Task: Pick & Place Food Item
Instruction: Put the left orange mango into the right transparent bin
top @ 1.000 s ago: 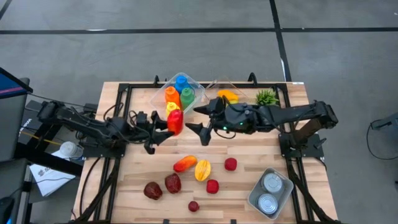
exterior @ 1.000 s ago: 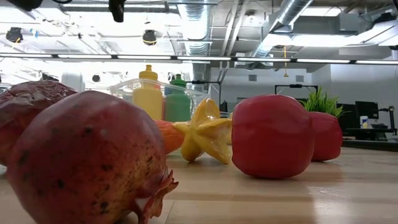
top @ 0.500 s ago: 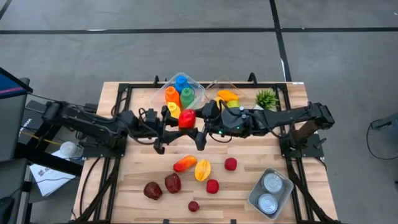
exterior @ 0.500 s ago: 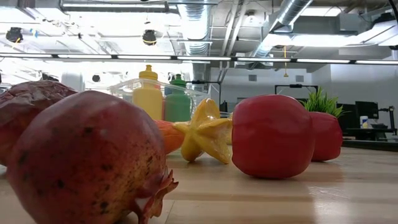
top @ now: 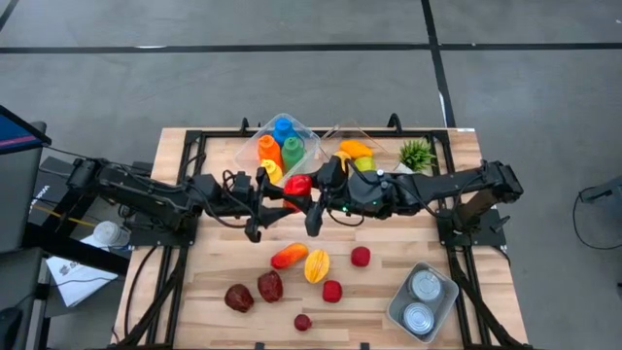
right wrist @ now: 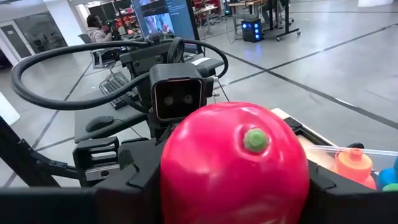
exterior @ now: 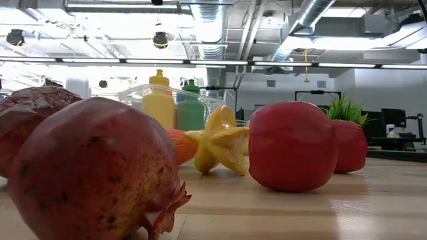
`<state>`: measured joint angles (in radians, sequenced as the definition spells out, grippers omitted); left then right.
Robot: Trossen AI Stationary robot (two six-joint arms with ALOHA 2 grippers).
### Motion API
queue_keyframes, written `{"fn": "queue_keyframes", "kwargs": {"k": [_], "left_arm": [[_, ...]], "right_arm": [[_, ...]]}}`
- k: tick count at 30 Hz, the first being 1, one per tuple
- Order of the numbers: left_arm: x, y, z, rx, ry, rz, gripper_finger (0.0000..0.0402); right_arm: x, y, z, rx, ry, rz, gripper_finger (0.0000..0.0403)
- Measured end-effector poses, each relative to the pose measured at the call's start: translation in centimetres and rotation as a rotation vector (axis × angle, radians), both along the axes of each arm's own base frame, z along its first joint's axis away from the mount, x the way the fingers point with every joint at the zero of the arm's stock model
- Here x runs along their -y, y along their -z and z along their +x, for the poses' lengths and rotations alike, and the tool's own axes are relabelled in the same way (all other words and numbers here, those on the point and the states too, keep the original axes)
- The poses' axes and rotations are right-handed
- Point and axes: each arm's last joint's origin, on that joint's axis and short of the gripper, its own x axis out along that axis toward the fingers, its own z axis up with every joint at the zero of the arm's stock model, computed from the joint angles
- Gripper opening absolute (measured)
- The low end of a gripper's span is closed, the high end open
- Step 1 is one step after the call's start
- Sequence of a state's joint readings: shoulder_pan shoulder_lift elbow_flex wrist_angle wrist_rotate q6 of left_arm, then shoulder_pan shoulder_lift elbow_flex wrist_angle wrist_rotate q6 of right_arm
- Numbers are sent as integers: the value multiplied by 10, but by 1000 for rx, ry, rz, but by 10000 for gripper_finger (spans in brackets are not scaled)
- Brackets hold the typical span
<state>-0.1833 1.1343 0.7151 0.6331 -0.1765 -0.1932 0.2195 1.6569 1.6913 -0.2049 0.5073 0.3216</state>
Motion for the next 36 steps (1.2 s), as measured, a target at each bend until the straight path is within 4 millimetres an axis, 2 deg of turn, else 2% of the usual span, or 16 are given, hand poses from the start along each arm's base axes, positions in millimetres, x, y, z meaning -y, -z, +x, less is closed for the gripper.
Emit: {"fn": "queue_keyframes", "kwargs": {"k": [4, 8, 12, 15, 21, 25, 30, 36], "left_arm": [[0, 3, 0, -36, -9, 8, 221], [-2, 7, -8, -140, -8, 7, 266], [-5, 5, -23, -212, -47, 9, 288], [-9, 1, -35, -227, -88, 2, 289], [-14, -10, -57, -207, -125, -26, 280], [-16, -11, -66, -223, -128, -22, 272], [-17, -8, -69, -262, -134, -13, 264], [-16, -7, -68, -275, -134, -10, 255]], "right_arm": [[2, 2, 0, -6, 32, 24, 210], [12, -3, -12, -30, 177, 23, 210], [36, -7, -28, -93, 299, 36, 210], [62, 1, -41, -212, 392, 64, 210], [129, 43, -68, -599, 702, 155, 210], [162, 73, -81, -798, 765, 194, 210], [188, 114, -91, -907, 794, 261, 210], [199, 157, -98, -945, 789, 329, 226]]}}
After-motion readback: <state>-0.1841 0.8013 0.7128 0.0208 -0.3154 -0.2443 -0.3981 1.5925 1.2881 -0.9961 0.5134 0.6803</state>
